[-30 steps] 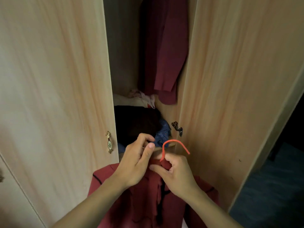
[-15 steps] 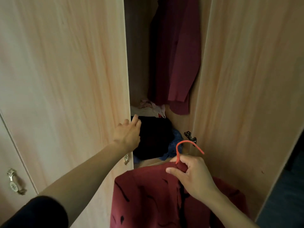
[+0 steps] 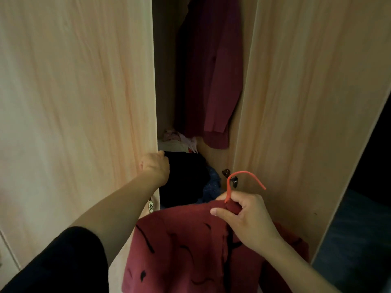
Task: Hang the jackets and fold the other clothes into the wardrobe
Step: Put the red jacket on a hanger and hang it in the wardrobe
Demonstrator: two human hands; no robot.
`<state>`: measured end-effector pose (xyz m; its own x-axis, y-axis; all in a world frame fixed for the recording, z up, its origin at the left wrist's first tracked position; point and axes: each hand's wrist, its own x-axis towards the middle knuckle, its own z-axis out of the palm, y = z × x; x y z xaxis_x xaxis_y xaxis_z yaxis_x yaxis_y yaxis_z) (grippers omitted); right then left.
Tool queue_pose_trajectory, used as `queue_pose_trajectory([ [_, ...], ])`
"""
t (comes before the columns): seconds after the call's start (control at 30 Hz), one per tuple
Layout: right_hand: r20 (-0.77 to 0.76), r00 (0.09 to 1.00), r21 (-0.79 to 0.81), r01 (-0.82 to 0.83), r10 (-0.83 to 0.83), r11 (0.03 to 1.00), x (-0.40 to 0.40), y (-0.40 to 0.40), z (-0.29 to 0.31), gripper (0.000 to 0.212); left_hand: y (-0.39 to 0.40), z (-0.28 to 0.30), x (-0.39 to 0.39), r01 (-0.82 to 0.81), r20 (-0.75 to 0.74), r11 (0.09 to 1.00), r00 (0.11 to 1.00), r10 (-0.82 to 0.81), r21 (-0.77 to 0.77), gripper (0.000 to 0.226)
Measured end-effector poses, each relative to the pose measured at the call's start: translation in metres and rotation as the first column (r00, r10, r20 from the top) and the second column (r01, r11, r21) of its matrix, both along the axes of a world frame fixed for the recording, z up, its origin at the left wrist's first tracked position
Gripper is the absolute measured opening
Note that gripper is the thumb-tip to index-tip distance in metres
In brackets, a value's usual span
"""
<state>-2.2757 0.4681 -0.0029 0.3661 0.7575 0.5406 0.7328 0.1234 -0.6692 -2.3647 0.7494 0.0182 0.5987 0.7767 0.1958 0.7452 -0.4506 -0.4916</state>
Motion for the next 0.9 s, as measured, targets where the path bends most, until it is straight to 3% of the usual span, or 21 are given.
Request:
queue_pose_trajectory([
  [0.17,-0.072,0.997,0.048,0.021,-0.017,0.999,-0.001,-0.025,-0.003,0.011,-0.025,-0.015,-0.008,0.048,0.012,0.999,0.999,-0.048,0.014,0.038],
  [0.3,-0.096,0.995,0.023,0.002,0.000,1.000,0.003,-0.034,-0.001,0.012,-0.070,-0.021,-0.033,0.138,0.141,0.989,0.980,-0.143,0.043,0.032],
  [0.47,-0.062,0.994,0.009,-0.094,0.094,0.996,0.000,-0.043,-0.003,0.015,-0.123,-0.026,-0.070,0.218,0.182,0.974,0.957,-0.226,0.066,0.048],
  [0.9,-0.119,0.912,0.010,-0.394,0.392,0.919,0.005,-0.099,-0.024,0.014,-0.224,-0.047,-0.121,0.064,0.120,0.967,0.988,-0.096,0.246,0.053],
])
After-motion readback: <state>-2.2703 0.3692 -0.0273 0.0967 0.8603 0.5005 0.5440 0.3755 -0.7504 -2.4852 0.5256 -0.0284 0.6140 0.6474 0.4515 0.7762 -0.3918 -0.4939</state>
